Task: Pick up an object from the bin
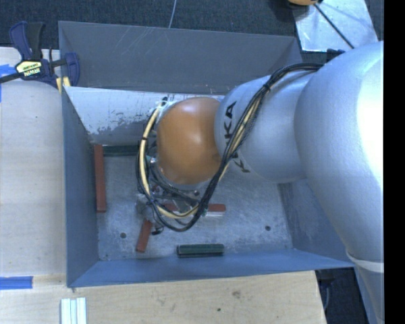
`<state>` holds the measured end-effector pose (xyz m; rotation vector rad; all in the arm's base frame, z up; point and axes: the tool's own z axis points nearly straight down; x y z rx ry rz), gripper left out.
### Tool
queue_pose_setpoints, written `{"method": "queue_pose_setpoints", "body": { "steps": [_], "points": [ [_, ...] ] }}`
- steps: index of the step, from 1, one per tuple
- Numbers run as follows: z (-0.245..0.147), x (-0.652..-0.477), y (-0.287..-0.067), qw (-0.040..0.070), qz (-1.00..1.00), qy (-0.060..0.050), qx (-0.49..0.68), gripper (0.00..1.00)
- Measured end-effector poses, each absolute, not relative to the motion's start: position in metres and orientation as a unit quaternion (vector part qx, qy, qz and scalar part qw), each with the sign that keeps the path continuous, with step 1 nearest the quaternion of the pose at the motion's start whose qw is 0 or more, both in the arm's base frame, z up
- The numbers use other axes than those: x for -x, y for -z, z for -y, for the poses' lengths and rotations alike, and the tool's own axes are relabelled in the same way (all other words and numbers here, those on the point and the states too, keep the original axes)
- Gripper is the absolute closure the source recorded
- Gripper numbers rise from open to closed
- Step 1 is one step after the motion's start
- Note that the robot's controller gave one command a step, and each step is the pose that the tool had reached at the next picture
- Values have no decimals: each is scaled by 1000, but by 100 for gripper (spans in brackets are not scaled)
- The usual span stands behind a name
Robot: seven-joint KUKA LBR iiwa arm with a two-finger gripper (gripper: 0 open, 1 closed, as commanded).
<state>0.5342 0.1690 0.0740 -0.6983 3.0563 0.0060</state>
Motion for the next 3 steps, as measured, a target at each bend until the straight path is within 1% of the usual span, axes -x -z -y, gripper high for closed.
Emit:
{"method": "queue_pose_setpoints", "body": {
  "steps": [1,2,3],
  "points": [
    [-169,-534,-74,3,-975,-2,222,100],
    [-167,-535,-122,-2,-978,0,210,100],
    [-163,-526,-75,0,-981,0,196,0]
  ]
}}
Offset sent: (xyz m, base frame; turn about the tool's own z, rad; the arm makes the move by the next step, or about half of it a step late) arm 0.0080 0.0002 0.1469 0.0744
